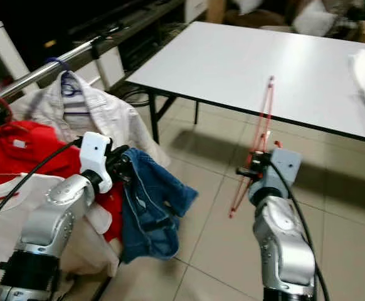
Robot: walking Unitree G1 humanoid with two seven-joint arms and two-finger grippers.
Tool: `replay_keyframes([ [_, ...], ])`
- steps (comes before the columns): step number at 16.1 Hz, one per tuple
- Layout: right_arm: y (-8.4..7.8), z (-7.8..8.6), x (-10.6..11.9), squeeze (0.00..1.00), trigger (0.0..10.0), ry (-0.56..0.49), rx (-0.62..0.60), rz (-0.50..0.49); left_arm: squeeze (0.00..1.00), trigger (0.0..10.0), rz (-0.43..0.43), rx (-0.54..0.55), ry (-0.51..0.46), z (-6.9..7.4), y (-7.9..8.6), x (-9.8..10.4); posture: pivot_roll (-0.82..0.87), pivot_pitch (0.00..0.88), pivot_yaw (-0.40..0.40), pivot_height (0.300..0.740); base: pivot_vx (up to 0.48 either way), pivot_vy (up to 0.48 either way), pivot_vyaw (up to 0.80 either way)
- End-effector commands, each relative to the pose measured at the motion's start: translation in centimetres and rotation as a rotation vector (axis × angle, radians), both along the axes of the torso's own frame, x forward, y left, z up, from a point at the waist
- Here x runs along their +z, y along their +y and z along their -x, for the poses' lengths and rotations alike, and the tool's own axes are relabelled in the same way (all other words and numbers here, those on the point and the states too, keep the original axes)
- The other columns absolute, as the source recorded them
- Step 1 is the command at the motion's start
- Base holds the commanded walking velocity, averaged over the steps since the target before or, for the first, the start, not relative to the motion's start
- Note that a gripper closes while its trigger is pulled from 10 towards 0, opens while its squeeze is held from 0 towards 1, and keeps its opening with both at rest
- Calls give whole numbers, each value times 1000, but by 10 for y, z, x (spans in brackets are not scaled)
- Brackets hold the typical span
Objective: Hang hanger
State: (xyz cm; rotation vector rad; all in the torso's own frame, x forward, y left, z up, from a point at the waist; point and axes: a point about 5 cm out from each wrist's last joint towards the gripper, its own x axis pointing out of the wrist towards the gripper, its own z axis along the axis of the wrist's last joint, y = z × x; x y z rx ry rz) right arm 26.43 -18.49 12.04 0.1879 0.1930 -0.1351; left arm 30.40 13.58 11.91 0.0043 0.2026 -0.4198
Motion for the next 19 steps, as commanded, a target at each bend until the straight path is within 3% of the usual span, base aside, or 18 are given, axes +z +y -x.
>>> replay_keyframes([
  [1,-2,0,2,0,10000,-6,-8,3,0,10000,5,-3,-31,-2,-1,7,-81,0,67,740,266,0,0],
  [6,-1,1,1,0,10000,1,-5,-7,0,10000,6,-1,-31,-1,0,7,-79,0,65,740,266,0,0],
  [10,-1,0,1,0,10000,4,-3,-15,0,10000,5,0,-31,-1,0,7,-78,0,66,740,264,0,-727],
  [19,-1,0,2,0,10000,-3,-4,2,0,10000,6,-2,-32,-1,0,7,-78,0,65,740,263,0,0],
])
